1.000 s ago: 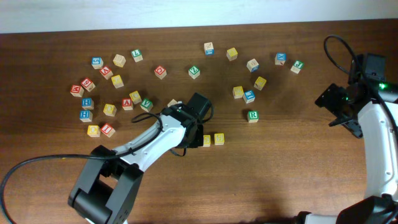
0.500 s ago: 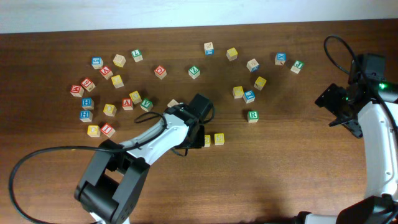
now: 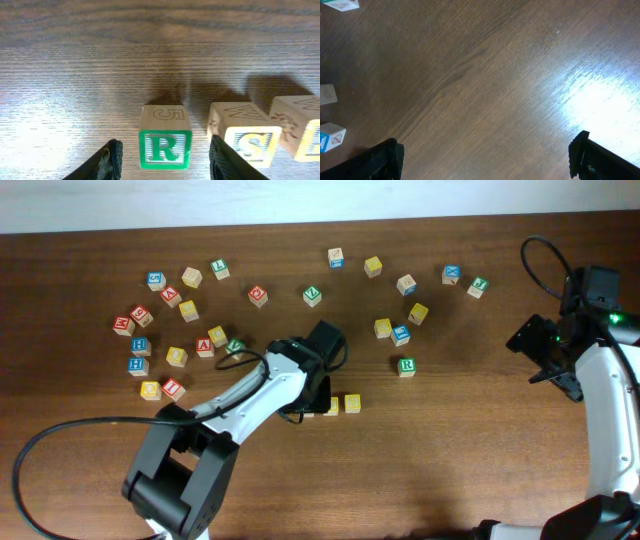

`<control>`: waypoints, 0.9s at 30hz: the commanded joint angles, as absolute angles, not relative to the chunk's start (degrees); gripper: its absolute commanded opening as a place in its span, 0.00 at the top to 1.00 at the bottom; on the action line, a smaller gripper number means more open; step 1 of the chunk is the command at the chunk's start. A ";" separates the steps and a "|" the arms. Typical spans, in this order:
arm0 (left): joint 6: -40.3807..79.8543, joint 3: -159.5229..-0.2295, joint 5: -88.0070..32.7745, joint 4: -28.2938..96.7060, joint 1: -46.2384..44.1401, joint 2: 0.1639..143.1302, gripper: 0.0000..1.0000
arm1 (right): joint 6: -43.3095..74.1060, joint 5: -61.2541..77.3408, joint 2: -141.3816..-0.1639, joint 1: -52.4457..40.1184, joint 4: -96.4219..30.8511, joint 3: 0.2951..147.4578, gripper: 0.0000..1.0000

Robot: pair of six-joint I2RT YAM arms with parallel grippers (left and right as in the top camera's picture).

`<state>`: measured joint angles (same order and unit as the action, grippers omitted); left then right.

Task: Spell out RSS
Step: 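Slide the R block rightward against the two S blocks, then open the left gripper and retract it to the left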

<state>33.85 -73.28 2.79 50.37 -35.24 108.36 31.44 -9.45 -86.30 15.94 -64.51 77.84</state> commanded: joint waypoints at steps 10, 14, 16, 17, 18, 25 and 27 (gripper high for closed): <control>33.80 -93.47 7.33 73.21 -29.71 106.06 0.48 | 31.53 -10.15 -85.86 16.16 -64.49 78.43 0.02; 33.82 -93.84 9.30 78.43 -22.31 104.12 0.05 | 31.53 -10.13 -85.86 16.16 -64.49 78.43 0.02; 33.82 -93.80 9.28 79.66 -17.50 104.12 0.01 | 31.53 -10.13 -85.86 16.16 -64.49 78.43 0.02; 33.82 -93.78 9.30 79.66 -16.45 104.12 0.01 | 31.53 -10.13 -85.86 16.16 -64.49 78.43 0.02; 33.82 -93.58 9.30 79.42 -14.33 104.12 0.01 | 31.53 -10.13 -85.86 16.16 -64.49 78.43 0.02; 33.82 -84.12 8.58 77.06 -10.70 104.12 0.01 | 31.53 -10.13 -85.86 16.16 -64.49 78.43 0.02; 33.82 -82.26 7.53 77.10 -10.70 104.12 0.01 | 31.53 -10.13 -85.86 16.16 -64.49 78.43 0.02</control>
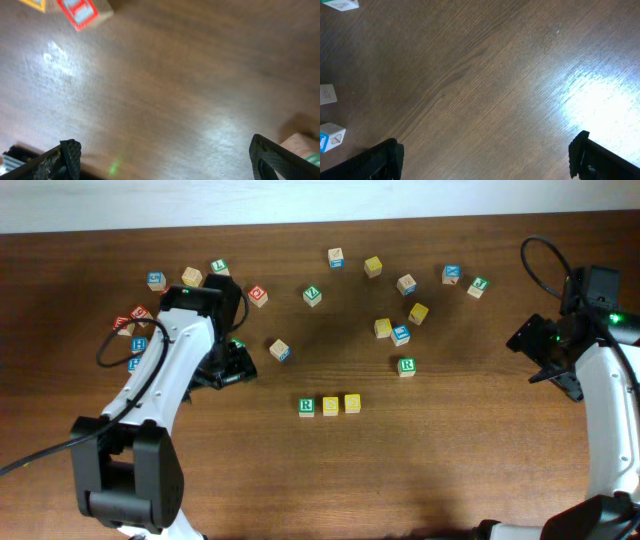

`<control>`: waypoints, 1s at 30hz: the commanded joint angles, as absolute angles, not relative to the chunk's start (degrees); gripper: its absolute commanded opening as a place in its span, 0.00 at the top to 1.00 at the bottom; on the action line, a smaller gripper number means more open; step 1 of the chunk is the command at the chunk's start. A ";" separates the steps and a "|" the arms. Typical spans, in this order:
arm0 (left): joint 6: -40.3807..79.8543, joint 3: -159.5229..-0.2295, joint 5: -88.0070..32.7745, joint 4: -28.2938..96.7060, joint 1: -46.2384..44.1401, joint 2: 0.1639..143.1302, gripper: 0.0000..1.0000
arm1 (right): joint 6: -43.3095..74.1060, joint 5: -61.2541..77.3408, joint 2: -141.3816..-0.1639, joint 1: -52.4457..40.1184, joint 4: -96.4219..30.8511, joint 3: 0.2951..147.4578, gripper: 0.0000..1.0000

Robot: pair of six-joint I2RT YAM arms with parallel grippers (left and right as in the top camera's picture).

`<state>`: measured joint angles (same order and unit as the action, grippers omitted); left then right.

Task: Spell out RSS
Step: 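Open the left gripper and retract it to the left, then lower left gripper at the R end, right gripper at the S end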

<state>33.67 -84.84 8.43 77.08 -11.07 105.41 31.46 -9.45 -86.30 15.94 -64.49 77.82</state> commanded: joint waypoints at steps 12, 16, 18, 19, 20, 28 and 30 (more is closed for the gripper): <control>25.63 -79.02 -0.73 74.00 -10.76 104.12 0.01 | 24.95 18.92 -85.86 13.96 -66.04 77.03 0.02; 26.30 -76.42 -0.71 72.49 -10.74 104.12 0.21 | 20.80 18.83 -85.97 6.42 -66.06 74.59 0.25; 27.42 -75.66 -0.71 70.87 -10.74 104.12 0.31 | 20.78 18.83 -85.97 2.61 -65.49 72.84 0.26; 27.83 -75.40 -0.75 70.22 -10.76 104.12 0.37 | 20.78 18.11 -85.97 0.78 -64.62 71.72 0.26; 27.81 -75.35 -0.73 70.00 -10.74 104.12 0.45 | 20.80 15.57 -85.97 -1.30 -63.75 70.61 0.26; 27.73 -75.35 -1.04 70.30 -10.76 104.12 1.00 | 20.82 9.82 -85.97 -9.82 -60.62 69.65 0.96; 23.64 -75.37 -4.38 69.95 -10.76 103.94 1.00 | 20.82 9.85 -85.97 -10.24 -59.09 69.65 0.96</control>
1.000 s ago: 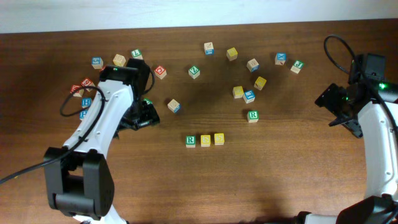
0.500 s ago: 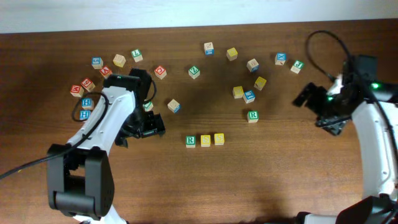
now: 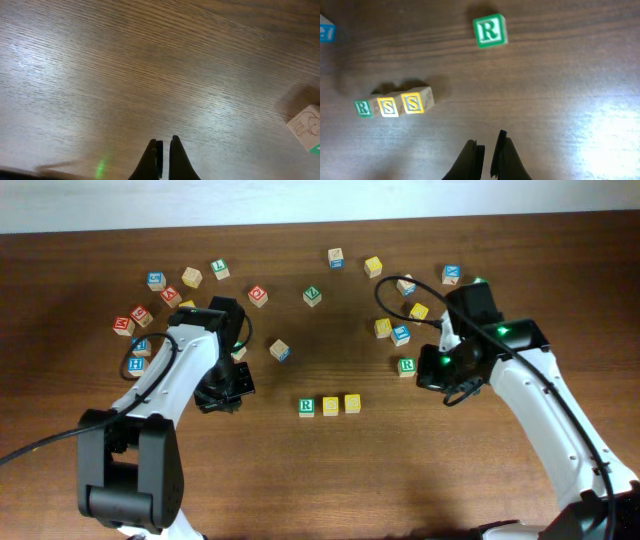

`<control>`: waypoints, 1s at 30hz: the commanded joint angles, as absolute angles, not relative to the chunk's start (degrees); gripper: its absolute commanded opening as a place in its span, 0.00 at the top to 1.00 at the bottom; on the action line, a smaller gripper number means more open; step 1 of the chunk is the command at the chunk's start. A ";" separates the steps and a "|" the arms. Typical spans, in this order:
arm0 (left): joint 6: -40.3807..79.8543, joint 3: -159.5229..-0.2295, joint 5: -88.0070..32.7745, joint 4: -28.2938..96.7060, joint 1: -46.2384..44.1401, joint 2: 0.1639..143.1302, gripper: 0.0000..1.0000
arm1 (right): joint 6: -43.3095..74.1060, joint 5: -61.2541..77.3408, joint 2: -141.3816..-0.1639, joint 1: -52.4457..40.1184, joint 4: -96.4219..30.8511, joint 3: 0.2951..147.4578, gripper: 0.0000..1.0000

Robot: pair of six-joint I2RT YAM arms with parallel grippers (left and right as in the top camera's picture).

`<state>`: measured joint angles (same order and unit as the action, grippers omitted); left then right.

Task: Spell out RSS
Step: 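Lower left gripper at the R end, right gripper at the S end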

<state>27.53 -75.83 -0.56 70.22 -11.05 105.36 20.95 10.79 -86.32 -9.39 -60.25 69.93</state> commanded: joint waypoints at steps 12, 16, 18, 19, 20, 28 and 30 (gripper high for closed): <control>20.32 -71.57 -8.86 64.93 -10.98 91.92 1.00 | 21.45 10.66 -92.23 -10.61 -49.12 64.38 0.96; 20.29 -63.70 -10.33 55.31 -13.58 91.94 1.00 | 21.43 13.10 -98.41 -10.74 -48.88 63.94 0.96; 20.99 -61.34 -10.31 51.35 -14.90 92.03 1.00 | 21.43 15.18 -101.25 -11.64 -47.66 63.90 0.96; 22.52 -60.71 -10.31 50.04 -15.29 92.03 1.00 | 21.43 16.82 -102.65 -12.45 -46.22 63.90 0.96; 24.14 -60.58 -10.31 48.73 -15.40 92.03 1.00 | 21.43 17.96 -103.70 -13.61 -44.53 63.90 0.96; 24.80 -60.58 -8.60 43.40 -15.33 95.48 1.00 | 21.74 16.05 -104.40 -19.29 -41.04 63.90 0.96; 24.80 -60.58 -8.21 41.60 -15.33 98.52 1.00 | 24.56 16.12 -104.42 -19.35 -41.12 63.90 0.96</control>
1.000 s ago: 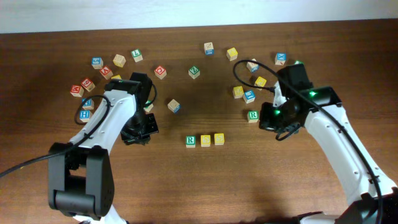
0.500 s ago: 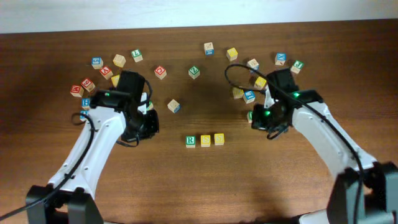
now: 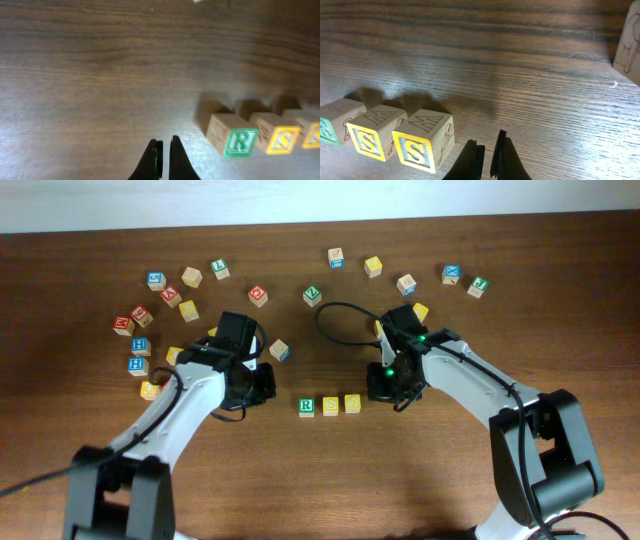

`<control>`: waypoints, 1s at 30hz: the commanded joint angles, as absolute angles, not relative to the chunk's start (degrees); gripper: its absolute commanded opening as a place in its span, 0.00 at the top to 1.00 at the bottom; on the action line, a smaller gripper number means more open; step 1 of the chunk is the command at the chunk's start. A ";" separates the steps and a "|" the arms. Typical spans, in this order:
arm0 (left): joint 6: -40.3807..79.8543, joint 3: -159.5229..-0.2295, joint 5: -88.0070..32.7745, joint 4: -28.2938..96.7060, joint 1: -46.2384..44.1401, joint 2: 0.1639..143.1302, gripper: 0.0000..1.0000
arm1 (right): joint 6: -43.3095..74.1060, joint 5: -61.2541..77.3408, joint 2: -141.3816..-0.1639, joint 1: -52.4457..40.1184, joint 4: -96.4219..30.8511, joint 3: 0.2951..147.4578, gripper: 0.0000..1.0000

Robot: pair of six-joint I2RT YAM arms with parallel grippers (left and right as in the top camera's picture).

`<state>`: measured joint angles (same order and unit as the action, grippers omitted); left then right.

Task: Spell out RSS
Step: 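Lower left gripper at the R end, right gripper at the S end, then push both grippers inward to squeeze the R-S-S row together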

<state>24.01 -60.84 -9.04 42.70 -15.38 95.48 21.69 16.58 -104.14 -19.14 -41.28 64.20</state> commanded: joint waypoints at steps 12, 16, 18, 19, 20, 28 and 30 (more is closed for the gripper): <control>25.71 -60.55 -11.84 40.80 -15.40 100.82 1.00 | 24.47 15.86 -104.42 -23.77 -40.40 63.70 0.96; 26.11 -60.58 -15.25 40.84 -15.42 100.84 1.00 | 24.47 15.86 -104.64 -23.77 -39.38 63.53 0.96; 26.13 -60.55 -15.27 40.84 -15.70 100.92 1.00 | 24.45 15.84 -104.64 -23.77 -39.57 63.53 0.96; 26.15 -60.55 -15.27 40.73 -15.99 100.99 1.00 | 24.45 15.84 -104.64 -23.77 -39.64 63.53 0.96; 26.15 -60.55 -15.29 40.73 -16.45 101.19 1.00 | 24.45 15.84 -104.64 -23.77 -39.62 63.53 0.96; 26.50 -60.55 -16.80 38.24 -19.51 104.20 1.00 | 24.45 13.47 -105.19 -24.27 -40.40 63.18 0.96; 26.52 -60.55 -17.02 38.06 -19.51 104.20 1.00 | 24.45 13.45 -105.34 -25.12 -39.99 63.16 0.96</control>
<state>26.00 -60.84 -15.11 38.28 -19.18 103.74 24.05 14.37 -104.33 -23.70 -40.32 63.72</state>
